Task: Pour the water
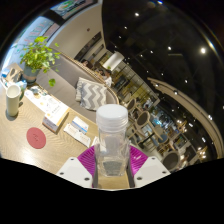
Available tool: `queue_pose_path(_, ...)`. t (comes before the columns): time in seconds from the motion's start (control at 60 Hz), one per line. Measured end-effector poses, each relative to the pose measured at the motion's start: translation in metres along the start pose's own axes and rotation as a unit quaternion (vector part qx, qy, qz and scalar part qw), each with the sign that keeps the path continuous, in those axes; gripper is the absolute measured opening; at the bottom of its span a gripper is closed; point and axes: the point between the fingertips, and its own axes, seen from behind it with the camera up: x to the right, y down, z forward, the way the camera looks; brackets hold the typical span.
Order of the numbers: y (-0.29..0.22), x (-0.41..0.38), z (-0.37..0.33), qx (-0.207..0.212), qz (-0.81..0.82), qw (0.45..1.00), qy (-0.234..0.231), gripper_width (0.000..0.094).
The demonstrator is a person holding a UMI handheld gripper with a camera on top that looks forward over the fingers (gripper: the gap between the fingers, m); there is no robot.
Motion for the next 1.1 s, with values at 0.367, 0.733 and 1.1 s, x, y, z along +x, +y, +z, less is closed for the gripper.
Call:
queue_pose_path(0.367,-0.189,-0.12,-0.031,0.077,-0.393,0.912,0.09,0.0413)
queue_pose_path(0.733,-0.197,-0.208,-0.014,0.06,-0.645,0.753,0.118,0.0411)
queue_pose_path(1.1,-0.204,-0.203,-0.028,0.083,-0.549,0.829,0.071,0.041)
